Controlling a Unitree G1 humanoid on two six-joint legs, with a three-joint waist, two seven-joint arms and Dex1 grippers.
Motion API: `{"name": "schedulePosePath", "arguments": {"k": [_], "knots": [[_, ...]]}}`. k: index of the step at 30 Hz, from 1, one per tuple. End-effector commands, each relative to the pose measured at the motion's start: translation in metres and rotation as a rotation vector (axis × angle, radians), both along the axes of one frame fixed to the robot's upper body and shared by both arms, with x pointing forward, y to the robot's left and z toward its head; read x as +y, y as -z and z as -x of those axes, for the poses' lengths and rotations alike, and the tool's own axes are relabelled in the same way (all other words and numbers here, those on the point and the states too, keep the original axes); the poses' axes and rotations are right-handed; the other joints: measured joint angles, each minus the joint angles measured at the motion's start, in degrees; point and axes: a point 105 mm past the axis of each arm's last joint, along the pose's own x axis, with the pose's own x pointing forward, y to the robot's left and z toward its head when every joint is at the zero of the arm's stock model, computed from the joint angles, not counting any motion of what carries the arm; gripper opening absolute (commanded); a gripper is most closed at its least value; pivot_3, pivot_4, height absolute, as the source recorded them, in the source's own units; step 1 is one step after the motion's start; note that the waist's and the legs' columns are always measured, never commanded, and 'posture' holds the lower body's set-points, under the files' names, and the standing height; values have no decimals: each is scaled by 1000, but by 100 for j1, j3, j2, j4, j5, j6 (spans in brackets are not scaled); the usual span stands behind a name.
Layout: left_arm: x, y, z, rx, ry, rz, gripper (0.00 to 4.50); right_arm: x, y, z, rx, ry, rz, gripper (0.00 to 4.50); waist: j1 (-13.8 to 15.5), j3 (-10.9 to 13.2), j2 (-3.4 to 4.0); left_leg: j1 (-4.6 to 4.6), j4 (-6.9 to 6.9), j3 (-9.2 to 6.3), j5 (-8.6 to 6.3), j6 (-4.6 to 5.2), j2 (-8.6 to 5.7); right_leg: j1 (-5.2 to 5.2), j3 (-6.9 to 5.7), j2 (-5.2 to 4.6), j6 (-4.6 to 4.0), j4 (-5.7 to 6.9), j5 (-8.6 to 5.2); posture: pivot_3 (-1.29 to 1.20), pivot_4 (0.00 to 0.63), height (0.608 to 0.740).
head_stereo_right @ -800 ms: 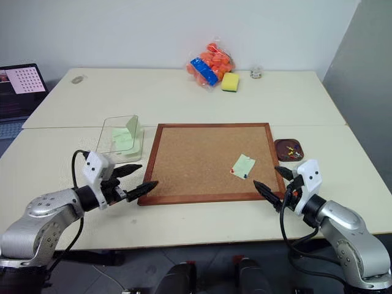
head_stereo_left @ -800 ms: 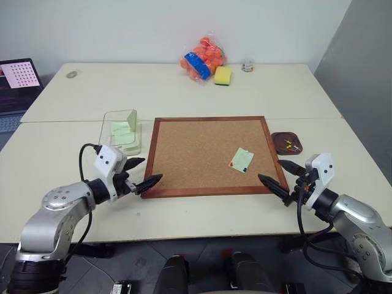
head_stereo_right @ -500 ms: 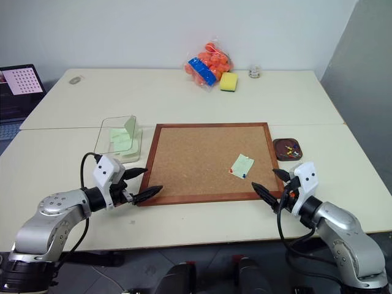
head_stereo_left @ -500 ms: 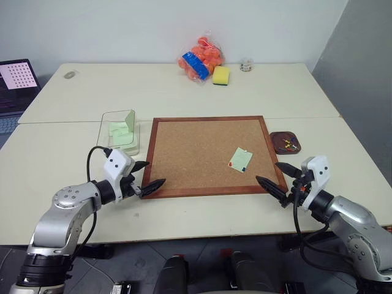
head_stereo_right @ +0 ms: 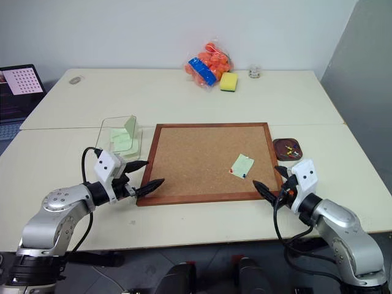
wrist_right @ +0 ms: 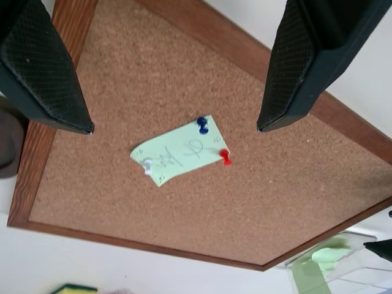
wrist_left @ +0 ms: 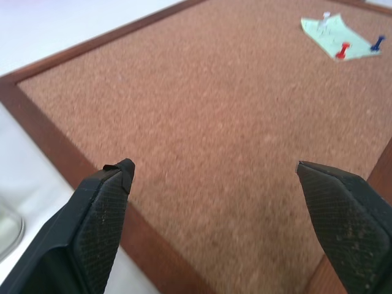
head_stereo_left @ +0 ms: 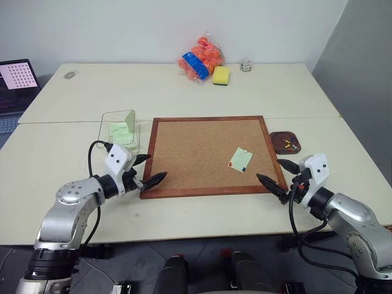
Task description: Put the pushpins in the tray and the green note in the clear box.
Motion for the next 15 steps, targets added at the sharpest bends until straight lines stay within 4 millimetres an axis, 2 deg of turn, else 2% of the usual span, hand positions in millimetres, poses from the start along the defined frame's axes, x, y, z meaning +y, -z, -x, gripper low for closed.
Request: {"name": "schedulePosePath", "arguments": {"k": [1,5,10,15], "knots": [[-9,-15,-3,-54,51,41,3744,2,-3,-2,-38,-2,-5,4500,0,0,0,0,0,0,0,0,0,0,0,0,0,0,0,0,150,740],[-23,-18,-14,-70,100,63,2830,6,3,-11,-52,-5,-3,4500,1,0,0,0,1,2,0,0,-1,1,-1,1,3,0,2,0,150,740],[-49,-16,-30,-71,186,77,1988,10,6,-26,-74,-1,-3,4500,1,0,0,2,5,8,0,0,-5,2,-6,1,8,1,5,0,150,740],[-77,1,-43,-21,294,67,1086,7,11,-50,-76,38,11,4500,0,-1,-2,-1,8,12,0,0,-7,0,-5,1,11,1,8,0,150,740]]}}
